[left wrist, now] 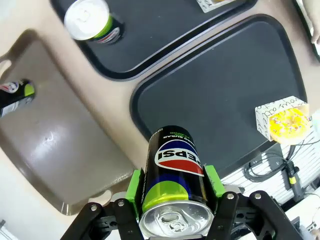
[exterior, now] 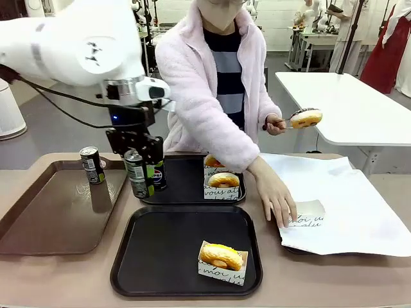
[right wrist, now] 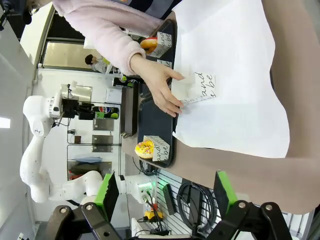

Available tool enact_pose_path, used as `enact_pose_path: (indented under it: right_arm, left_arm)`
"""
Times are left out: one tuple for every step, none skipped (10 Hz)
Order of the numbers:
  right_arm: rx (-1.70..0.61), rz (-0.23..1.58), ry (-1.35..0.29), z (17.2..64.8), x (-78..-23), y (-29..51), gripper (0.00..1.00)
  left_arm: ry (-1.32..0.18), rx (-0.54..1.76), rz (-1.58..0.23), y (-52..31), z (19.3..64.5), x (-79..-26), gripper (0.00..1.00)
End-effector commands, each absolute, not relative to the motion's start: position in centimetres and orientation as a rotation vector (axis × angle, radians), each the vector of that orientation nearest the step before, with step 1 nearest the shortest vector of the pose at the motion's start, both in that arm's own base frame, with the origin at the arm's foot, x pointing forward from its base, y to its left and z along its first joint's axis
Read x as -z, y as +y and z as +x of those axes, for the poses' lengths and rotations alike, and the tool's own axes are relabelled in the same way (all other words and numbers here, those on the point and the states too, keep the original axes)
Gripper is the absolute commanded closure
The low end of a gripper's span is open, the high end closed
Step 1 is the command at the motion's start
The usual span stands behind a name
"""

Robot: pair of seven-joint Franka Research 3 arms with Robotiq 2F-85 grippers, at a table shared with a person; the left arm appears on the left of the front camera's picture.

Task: Set up donuts and drinks on trays.
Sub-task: Pick up one Pepsi coke from the Handle tray and place it on the Flat Tray without a Pepsi coke.

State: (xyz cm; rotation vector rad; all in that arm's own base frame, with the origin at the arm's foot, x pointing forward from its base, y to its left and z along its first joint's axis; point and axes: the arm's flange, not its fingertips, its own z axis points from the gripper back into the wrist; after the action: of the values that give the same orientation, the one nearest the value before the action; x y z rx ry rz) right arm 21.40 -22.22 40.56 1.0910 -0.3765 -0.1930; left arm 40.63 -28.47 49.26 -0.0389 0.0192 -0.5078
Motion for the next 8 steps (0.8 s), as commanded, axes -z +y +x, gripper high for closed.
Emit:
enact_pose_path:
  right_arm:
    - [0.183,1.103,-0.391,21.5,-40.4,-22.3,0.0]
    - [0.183,1.103,-0.391,21.5,-40.4,-22.3,0.0]
    - [0.183,1.103,-0.391,21.5,-40.4,-22.3,0.0]
    - [0.183,1.103,-0.391,21.5,-40.4,-22.3,0.0]
    - [0.183,1.103,-0.391,21.5,-40.4,-22.3,0.0]
    - [0.183,1.103,-0.391,21.5,-40.4,-22.3,0.0]
    - [0.183,1.103,-0.391,21.5,-40.4,-22.3,0.0]
    - [0.183,1.103,-0.391,21.5,-40.4,-22.3,0.0]
  left_arm:
    - [0.004,0.524,-0.01,-30.6,42.0,-49.4,0.41]
    - [0.006,0.534,-0.009,-31.5,42.2,-49.1,0.41]
    - [0.01,0.546,-0.005,-32.6,42.5,-48.4,0.41]
    - [0.012,0.555,-0.004,-33.3,42.7,-47.9,0.41]
    - [0.023,0.571,0.001,-33.7,42.9,-47.3,0.41]
    - [0.058,0.598,0.01,-33.3,42.1,-47.0,0.41]
    - [0.148,0.657,0.019,-30.4,39.0,-47.5,0.41]
    - [0.165,0.744,0.009,-27.0,35.1,-47.9,0.41]
